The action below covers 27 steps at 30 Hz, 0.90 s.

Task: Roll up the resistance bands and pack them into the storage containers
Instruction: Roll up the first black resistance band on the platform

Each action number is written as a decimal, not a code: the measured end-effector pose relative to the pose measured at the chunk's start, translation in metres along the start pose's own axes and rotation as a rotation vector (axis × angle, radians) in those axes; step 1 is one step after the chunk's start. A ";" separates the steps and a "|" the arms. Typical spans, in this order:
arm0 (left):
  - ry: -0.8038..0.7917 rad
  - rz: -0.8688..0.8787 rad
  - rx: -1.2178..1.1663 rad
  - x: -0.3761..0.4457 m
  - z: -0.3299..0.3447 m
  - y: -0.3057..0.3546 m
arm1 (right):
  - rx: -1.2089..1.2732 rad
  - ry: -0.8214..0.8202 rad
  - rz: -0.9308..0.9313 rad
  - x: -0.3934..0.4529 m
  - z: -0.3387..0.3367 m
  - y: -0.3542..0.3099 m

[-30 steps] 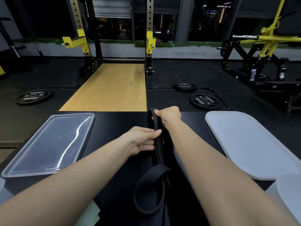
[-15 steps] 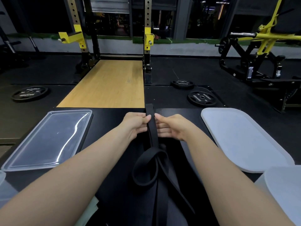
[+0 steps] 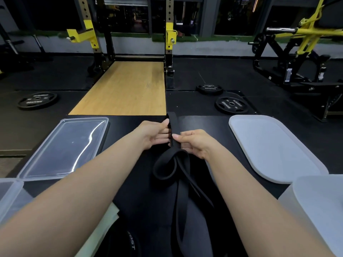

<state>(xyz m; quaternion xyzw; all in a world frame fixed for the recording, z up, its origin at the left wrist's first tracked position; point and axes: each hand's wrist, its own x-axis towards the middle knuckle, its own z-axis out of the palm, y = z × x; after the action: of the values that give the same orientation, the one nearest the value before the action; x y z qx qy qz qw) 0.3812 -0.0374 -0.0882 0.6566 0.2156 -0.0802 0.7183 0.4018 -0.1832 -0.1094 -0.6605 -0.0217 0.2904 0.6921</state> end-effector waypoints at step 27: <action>-0.013 -0.051 0.177 -0.084 0.003 -0.034 | -0.144 0.102 -0.033 -0.076 -0.005 0.026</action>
<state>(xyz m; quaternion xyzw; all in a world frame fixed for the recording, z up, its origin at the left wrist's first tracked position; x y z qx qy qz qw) 0.2928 -0.0591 -0.0843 0.7111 0.2195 -0.1213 0.6568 0.3308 -0.2216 -0.1067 -0.7222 -0.0181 0.2426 0.6475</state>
